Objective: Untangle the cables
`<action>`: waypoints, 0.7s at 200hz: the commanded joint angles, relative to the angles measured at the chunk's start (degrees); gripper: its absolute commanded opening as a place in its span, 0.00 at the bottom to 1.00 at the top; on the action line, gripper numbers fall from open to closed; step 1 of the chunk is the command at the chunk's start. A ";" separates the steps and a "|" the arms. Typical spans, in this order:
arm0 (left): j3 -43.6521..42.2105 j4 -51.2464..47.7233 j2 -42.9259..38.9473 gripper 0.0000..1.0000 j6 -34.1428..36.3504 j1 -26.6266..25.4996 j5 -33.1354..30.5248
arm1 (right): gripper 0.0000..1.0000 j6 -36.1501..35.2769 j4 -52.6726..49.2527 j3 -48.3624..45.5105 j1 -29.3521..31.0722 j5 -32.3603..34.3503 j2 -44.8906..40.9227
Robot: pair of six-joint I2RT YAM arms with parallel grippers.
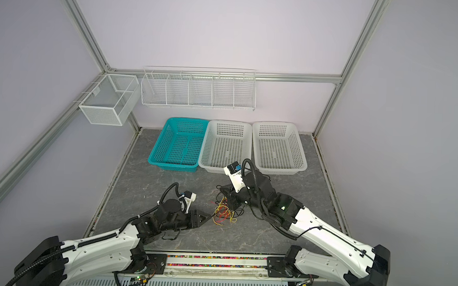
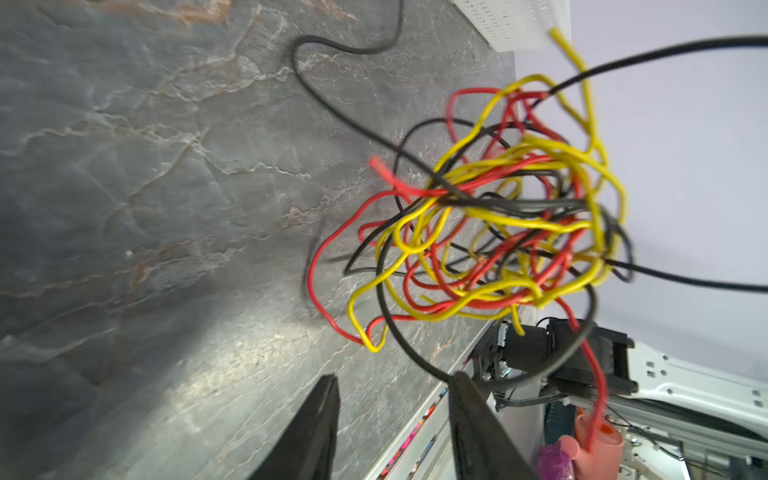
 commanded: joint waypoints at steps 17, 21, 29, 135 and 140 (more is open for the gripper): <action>0.19 12.90 1.44 0.64 -2.47 -0.49 2.58 | 0.07 -0.33 -0.63 3.84 -0.23 -3.14 -1.80; 0.35 13.33 1.33 0.65 -2.53 -0.63 2.59 | 0.07 -0.37 -0.77 4.08 -0.23 -3.14 -1.79; 0.72 14.14 1.09 0.69 -2.74 -0.85 2.50 | 0.07 -0.42 -0.97 4.49 -0.23 -3.20 -1.71; -2.50 26.73 -2.57 0.94 -16.26 -6.20 -2.31 | 0.07 1.18 5.69 -0.26 0.01 -2.94 -0.51; -2.13 26.40 -2.61 0.94 -15.97 -6.74 -2.33 | 0.07 1.32 6.13 -0.44 0.04 -3.03 -0.47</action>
